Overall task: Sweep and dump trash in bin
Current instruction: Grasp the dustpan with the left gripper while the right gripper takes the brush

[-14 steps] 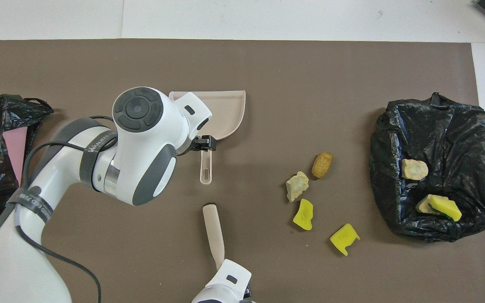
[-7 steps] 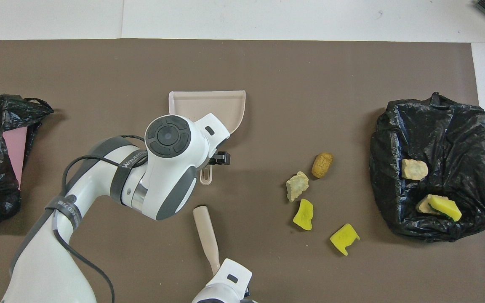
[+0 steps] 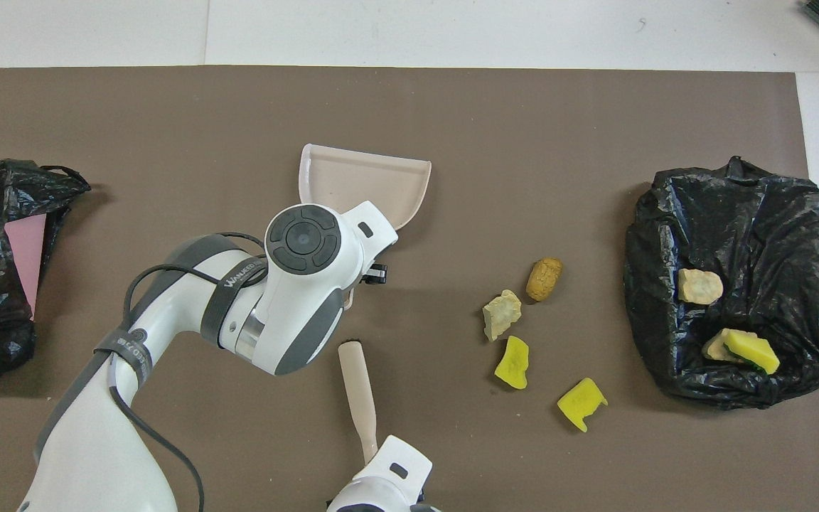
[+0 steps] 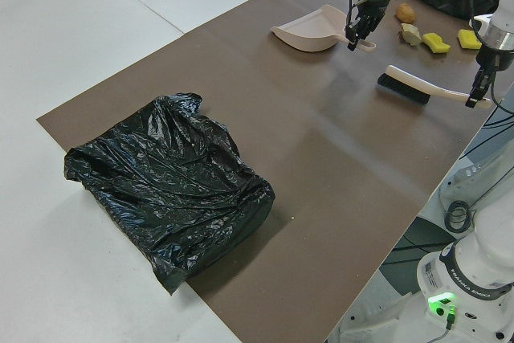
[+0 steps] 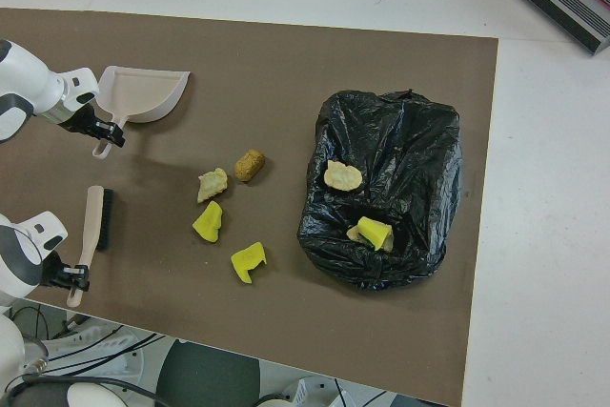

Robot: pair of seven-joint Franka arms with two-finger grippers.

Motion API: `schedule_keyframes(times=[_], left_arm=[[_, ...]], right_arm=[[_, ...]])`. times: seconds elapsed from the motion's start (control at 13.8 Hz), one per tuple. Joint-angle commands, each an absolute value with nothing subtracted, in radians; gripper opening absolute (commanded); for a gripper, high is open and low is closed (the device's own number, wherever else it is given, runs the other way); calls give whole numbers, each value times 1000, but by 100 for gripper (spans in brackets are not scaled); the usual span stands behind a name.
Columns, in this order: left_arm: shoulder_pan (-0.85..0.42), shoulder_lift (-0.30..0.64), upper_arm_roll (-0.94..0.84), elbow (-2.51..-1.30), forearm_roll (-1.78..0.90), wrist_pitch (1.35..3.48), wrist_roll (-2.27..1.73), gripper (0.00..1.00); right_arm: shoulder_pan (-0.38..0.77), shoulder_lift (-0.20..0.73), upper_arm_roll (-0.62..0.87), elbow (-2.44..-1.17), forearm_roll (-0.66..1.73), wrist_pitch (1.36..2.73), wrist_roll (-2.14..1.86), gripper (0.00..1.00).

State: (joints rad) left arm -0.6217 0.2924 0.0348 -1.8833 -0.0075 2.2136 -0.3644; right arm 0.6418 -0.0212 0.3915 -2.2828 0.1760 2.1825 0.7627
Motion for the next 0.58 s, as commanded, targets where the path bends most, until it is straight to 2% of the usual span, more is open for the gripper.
schedule_keyframes(times=[0.0, 0.29, 0.51], left_arm=[[-600, 267, 51, -1875, 21, 2201, -279, 0], [-528, 235, 55, -1829, 23, 2131, -110, 0], [-444, 160, 54, -1832, 18, 2044, 194, 0]], right_arm=[[591, -164, 394, -2301, 186, 2074, 799, 0], [483, -331, 394, -2345, 186, 1901, 805, 0], [407, -425, 394, -2402, 186, 1792, 843, 0]])
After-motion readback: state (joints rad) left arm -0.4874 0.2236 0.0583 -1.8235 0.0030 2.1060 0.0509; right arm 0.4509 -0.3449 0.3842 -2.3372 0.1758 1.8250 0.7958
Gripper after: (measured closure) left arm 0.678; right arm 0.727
